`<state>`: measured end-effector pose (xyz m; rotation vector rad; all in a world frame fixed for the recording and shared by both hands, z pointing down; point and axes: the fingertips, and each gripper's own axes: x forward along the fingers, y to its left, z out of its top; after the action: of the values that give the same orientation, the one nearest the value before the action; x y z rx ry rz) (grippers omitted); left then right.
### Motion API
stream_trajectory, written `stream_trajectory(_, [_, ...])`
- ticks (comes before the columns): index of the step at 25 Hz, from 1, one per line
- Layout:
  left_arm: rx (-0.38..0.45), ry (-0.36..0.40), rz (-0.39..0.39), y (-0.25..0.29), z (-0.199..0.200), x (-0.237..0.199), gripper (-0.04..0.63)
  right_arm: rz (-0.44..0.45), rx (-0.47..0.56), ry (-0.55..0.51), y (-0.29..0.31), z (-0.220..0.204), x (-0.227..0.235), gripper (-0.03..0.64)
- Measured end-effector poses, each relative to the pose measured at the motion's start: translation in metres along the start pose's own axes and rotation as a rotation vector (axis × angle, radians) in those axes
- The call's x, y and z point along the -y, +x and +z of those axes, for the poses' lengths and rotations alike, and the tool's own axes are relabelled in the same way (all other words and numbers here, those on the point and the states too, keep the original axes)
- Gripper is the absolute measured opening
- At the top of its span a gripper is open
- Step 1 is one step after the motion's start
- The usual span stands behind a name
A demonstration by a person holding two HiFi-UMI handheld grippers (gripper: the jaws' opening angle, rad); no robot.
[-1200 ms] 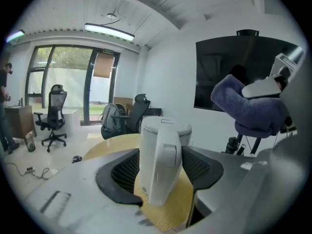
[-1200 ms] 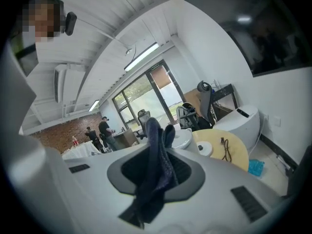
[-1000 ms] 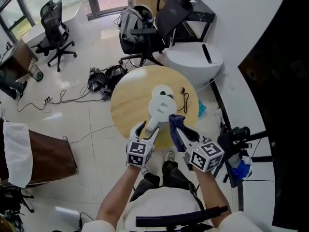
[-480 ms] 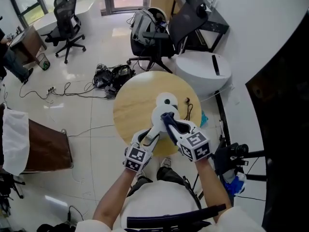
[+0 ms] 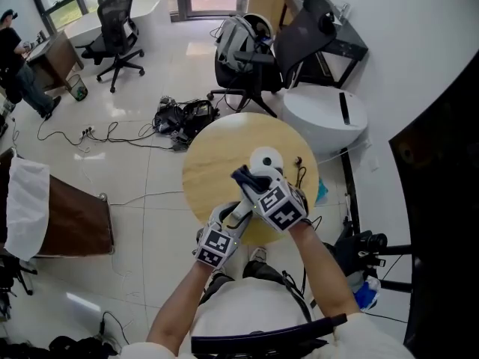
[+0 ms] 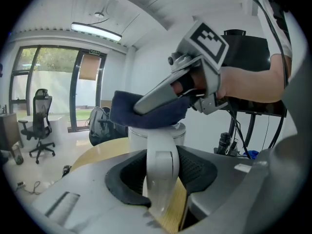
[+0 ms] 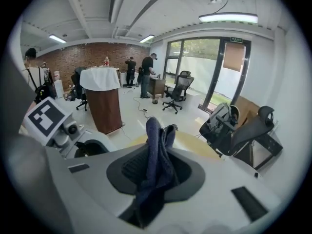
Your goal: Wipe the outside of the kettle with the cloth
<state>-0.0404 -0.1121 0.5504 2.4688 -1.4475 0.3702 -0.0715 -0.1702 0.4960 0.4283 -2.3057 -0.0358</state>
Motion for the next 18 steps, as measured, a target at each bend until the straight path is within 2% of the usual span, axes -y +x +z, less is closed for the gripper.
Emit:
stream_trajectory(6, [-0.003, -0.021, 0.007, -0.002, -0.002, -0.003, 0.163, -0.19, -0.006, 0.116, -0.012, -0.03, 0.07, 0.083])
stream_trajectory(9, [-0.002, -0.024, 0.002, -0.002, -0.001, -0.004, 0.163, -0.237, -0.022, 0.152, -0.031, -0.051, 0.083, 0.083])
stream_trajectory(14, [-0.01, -0.024, -0.015, -0.002, -0.001, -0.005, 0.164, -0.236, -0.019, 0.154, -0.053, -0.059, 0.053, 0.083])
stream_trajectory(18, [-0.026, -0.025, -0.031, -0.002, -0.002, -0.006, 0.164, -0.172, 0.0, 0.111, -0.047, -0.046, 0.009, 0.083])
